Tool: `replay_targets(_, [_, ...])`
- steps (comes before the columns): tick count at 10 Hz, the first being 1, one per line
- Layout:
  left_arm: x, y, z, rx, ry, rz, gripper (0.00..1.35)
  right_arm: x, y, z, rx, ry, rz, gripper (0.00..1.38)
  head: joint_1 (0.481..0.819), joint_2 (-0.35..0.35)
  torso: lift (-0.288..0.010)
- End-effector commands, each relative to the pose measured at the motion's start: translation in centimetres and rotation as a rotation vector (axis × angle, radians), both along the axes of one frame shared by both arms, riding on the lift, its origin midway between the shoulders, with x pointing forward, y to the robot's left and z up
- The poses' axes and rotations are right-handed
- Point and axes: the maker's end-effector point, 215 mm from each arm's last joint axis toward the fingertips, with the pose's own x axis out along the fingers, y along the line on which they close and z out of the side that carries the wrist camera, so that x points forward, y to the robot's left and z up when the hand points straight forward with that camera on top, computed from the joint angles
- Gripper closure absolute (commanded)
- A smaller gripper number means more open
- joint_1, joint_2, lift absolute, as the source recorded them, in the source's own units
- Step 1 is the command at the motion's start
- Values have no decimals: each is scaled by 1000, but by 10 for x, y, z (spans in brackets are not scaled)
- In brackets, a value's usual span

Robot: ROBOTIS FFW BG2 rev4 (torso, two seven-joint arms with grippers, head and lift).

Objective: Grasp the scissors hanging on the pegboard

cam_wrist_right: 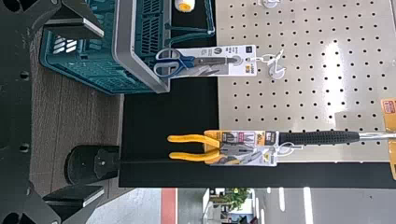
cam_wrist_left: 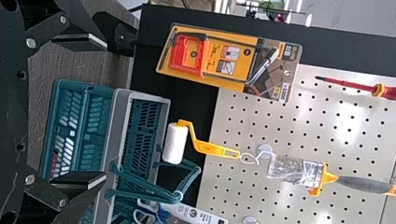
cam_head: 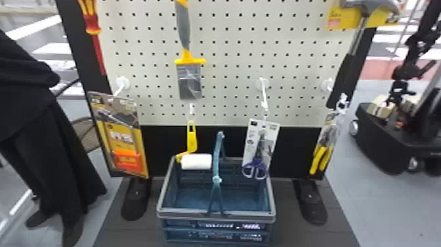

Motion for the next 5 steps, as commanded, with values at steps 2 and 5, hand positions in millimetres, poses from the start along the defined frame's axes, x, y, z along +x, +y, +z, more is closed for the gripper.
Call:
replay_targets(2, [0, 0, -1, -1, 1, 0, 305, 1, 0, 0, 2, -2, -1, 125, 549, 0, -100])
replay_targets(5, [0, -1, -1, -2, 1, -1, 305, 1, 0, 1, 2, -4, -1, 124, 549, 0, -100])
